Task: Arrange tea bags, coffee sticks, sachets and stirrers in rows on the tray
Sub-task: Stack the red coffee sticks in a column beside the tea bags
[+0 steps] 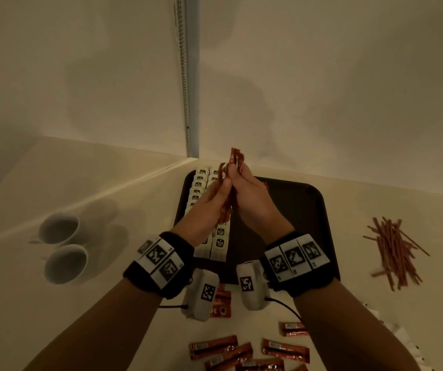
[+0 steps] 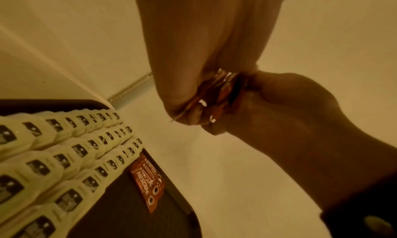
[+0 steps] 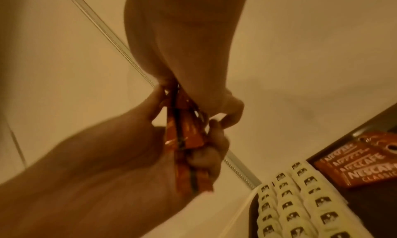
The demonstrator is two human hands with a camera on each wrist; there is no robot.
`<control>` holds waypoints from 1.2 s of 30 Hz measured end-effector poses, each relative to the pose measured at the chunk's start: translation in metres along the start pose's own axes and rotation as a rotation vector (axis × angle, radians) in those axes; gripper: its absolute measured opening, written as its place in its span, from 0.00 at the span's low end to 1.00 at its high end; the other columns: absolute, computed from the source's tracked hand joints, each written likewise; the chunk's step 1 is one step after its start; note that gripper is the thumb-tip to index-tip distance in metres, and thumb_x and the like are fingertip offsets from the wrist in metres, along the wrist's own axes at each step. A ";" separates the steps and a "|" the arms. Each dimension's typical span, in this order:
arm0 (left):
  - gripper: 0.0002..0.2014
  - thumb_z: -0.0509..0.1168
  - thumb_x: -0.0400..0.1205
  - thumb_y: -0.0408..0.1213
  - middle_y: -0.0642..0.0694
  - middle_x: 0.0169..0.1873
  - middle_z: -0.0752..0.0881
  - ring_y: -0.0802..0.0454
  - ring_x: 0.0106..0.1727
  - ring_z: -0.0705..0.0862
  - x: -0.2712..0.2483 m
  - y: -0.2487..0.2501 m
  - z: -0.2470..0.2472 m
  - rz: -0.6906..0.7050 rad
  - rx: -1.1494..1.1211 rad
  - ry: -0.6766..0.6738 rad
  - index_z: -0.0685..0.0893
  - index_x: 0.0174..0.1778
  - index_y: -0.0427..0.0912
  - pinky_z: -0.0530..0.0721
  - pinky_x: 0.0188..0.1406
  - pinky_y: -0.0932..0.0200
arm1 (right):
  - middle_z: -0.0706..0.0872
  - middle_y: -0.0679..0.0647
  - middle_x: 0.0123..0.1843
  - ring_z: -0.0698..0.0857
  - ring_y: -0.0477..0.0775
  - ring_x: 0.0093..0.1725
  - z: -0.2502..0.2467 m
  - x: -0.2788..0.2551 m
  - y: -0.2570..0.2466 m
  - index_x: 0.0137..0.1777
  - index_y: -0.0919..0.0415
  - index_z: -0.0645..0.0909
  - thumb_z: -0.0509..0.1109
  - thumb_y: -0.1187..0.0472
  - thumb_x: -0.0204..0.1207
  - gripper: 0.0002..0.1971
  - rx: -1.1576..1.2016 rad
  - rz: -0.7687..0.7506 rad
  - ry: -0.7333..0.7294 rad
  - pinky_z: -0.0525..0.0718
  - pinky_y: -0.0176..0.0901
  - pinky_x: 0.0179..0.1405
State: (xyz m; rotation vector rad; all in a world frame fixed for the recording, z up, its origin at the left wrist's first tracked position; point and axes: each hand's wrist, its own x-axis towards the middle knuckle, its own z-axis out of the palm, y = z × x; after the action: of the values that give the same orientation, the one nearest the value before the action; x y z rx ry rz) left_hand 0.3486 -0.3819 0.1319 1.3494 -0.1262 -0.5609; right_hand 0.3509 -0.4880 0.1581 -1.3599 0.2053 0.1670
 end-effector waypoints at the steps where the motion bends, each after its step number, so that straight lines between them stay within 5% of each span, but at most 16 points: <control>1: 0.24 0.54 0.77 0.60 0.53 0.61 0.84 0.59 0.61 0.82 0.001 0.000 0.003 -0.010 -0.056 -0.020 0.72 0.69 0.59 0.82 0.58 0.63 | 0.79 0.59 0.66 0.79 0.56 0.65 0.001 0.003 0.001 0.66 0.54 0.74 0.55 0.51 0.85 0.15 -0.036 0.004 0.023 0.76 0.57 0.69; 3: 0.21 0.53 0.79 0.57 0.55 0.57 0.85 0.59 0.61 0.83 0.003 0.001 0.005 -0.052 -0.135 -0.037 0.72 0.67 0.59 0.83 0.60 0.63 | 0.76 0.59 0.67 0.78 0.56 0.66 0.001 0.007 0.004 0.56 0.43 0.74 0.53 0.49 0.85 0.08 -0.172 -0.027 0.034 0.75 0.58 0.70; 5: 0.17 0.55 0.82 0.52 0.53 0.49 0.88 0.59 0.50 0.86 0.004 0.000 0.002 -0.106 -0.192 -0.045 0.76 0.65 0.53 0.86 0.52 0.63 | 0.75 0.60 0.66 0.76 0.56 0.66 -0.003 0.008 0.006 0.55 0.41 0.72 0.53 0.50 0.85 0.07 -0.318 -0.065 -0.005 0.74 0.59 0.71; 8: 0.11 0.56 0.86 0.46 0.48 0.35 0.80 0.58 0.28 0.79 0.003 0.001 -0.004 -0.184 -0.202 -0.073 0.78 0.52 0.43 0.78 0.26 0.66 | 0.69 0.52 0.70 0.72 0.51 0.70 -0.015 0.008 0.004 0.74 0.48 0.60 0.53 0.63 0.86 0.19 -0.288 -0.091 -0.110 0.74 0.50 0.71; 10: 0.10 0.59 0.83 0.45 0.47 0.34 0.79 0.55 0.30 0.78 0.001 0.001 -0.006 -0.225 -0.215 -0.097 0.78 0.49 0.43 0.77 0.28 0.64 | 0.65 0.48 0.72 0.68 0.48 0.71 -0.023 0.007 -0.004 0.78 0.49 0.55 0.55 0.71 0.83 0.28 -0.331 -0.180 -0.142 0.74 0.46 0.70; 13: 0.12 0.63 0.80 0.43 0.44 0.38 0.83 0.50 0.40 0.83 0.000 0.002 -0.006 -0.258 -0.293 -0.121 0.80 0.53 0.39 0.84 0.44 0.56 | 0.71 0.48 0.68 0.75 0.44 0.65 -0.030 0.008 -0.016 0.75 0.55 0.66 0.59 0.67 0.83 0.22 -0.513 -0.226 -0.249 0.79 0.37 0.59; 14: 0.13 0.62 0.81 0.41 0.43 0.39 0.83 0.49 0.41 0.84 0.001 0.003 -0.007 -0.265 -0.280 -0.126 0.80 0.55 0.36 0.85 0.46 0.55 | 0.72 0.48 0.68 0.76 0.43 0.63 -0.032 0.008 -0.018 0.76 0.55 0.65 0.65 0.62 0.80 0.25 -0.588 -0.204 -0.311 0.79 0.34 0.57; 17: 0.15 0.58 0.86 0.38 0.42 0.43 0.87 0.49 0.42 0.87 0.006 0.013 -0.007 -0.258 -0.262 -0.108 0.80 0.62 0.32 0.86 0.40 0.58 | 0.59 0.49 0.76 0.65 0.45 0.73 -0.037 0.010 -0.021 0.81 0.48 0.46 0.86 0.53 0.54 0.62 -0.906 -0.219 -0.470 0.70 0.34 0.70; 19: 0.13 0.59 0.85 0.38 0.42 0.49 0.89 0.49 0.49 0.88 0.010 0.021 -0.007 -0.257 -0.291 -0.083 0.81 0.62 0.37 0.86 0.48 0.56 | 0.53 0.46 0.76 0.60 0.46 0.74 -0.037 0.011 -0.024 0.81 0.48 0.43 0.89 0.50 0.45 0.70 -1.064 -0.299 -0.473 0.67 0.37 0.74; 24: 0.11 0.60 0.84 0.34 0.45 0.44 0.90 0.52 0.46 0.89 0.015 0.025 -0.006 -0.237 -0.274 -0.049 0.82 0.60 0.39 0.85 0.43 0.57 | 0.61 0.55 0.72 0.67 0.52 0.70 -0.036 0.015 -0.025 0.80 0.58 0.53 0.86 0.53 0.52 0.59 -1.154 -0.469 -0.414 0.75 0.53 0.72; 29: 0.10 0.61 0.85 0.34 0.43 0.47 0.89 0.50 0.47 0.89 0.010 0.017 -0.009 -0.228 -0.276 -0.007 0.83 0.60 0.39 0.86 0.41 0.55 | 0.62 0.51 0.76 0.66 0.49 0.74 -0.044 0.009 -0.027 0.82 0.48 0.48 0.83 0.46 0.53 0.61 -0.823 -0.230 -0.369 0.71 0.45 0.72; 33: 0.15 0.63 0.84 0.35 0.44 0.50 0.86 0.49 0.48 0.87 0.009 0.015 -0.008 -0.197 -0.218 0.051 0.79 0.66 0.40 0.87 0.40 0.56 | 0.82 0.52 0.60 0.82 0.46 0.57 -0.048 0.008 -0.020 0.69 0.55 0.76 0.70 0.54 0.76 0.21 -0.769 -0.295 -0.109 0.82 0.45 0.60; 36: 0.10 0.61 0.85 0.34 0.41 0.52 0.88 0.47 0.50 0.89 0.012 0.016 -0.008 -0.163 -0.200 0.100 0.80 0.61 0.40 0.90 0.44 0.52 | 0.87 0.56 0.50 0.86 0.54 0.52 -0.052 0.006 -0.014 0.54 0.54 0.80 0.68 0.61 0.79 0.06 -0.612 -0.250 -0.037 0.85 0.52 0.57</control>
State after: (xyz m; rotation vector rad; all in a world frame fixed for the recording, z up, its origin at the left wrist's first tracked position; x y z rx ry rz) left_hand 0.3667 -0.3785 0.1422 1.1956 0.1204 -0.6240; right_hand 0.3574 -0.5412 0.1594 -1.9746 -0.0584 0.0427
